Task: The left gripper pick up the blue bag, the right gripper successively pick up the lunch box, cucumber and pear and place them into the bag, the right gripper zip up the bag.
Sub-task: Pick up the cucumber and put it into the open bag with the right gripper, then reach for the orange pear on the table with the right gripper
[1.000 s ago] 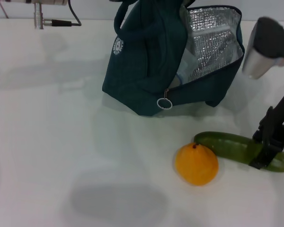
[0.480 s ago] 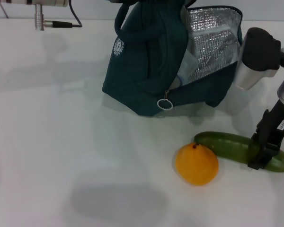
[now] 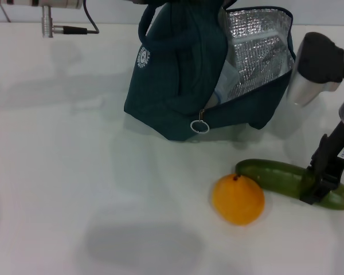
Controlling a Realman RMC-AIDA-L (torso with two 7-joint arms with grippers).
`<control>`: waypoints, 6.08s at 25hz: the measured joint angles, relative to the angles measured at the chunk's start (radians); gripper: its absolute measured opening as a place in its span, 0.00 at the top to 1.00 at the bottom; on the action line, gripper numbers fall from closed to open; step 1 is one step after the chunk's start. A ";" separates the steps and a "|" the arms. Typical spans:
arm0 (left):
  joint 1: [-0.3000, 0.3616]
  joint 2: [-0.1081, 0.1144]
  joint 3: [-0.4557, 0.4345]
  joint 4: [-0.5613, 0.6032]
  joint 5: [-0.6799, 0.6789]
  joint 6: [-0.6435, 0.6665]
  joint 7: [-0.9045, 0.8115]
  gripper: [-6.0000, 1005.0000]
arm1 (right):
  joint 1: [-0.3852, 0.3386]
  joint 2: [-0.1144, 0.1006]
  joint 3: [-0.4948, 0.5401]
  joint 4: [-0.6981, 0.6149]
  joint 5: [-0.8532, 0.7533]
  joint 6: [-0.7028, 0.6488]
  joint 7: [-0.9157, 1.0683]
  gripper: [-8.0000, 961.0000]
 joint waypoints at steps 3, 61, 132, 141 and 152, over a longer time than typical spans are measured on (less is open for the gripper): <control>0.000 0.000 0.000 0.000 0.000 -0.003 0.000 0.94 | -0.012 -0.005 0.057 -0.005 0.026 -0.042 -0.014 0.42; -0.025 -0.007 0.000 -0.011 -0.002 0.030 -0.035 0.94 | -0.305 -0.012 0.328 0.294 0.978 0.551 -1.248 0.42; -0.051 -0.037 0.005 -0.037 -0.018 0.005 0.030 0.94 | -0.431 -0.015 0.464 0.045 0.740 -0.191 -0.864 0.19; -0.041 -0.035 0.001 -0.037 -0.022 0.005 0.039 0.94 | -0.408 -0.010 0.265 0.047 0.736 -0.016 -0.867 0.19; -0.040 -0.031 -0.003 -0.037 -0.024 -0.006 0.056 0.94 | -0.376 -0.001 0.185 0.055 0.747 0.045 -0.865 0.31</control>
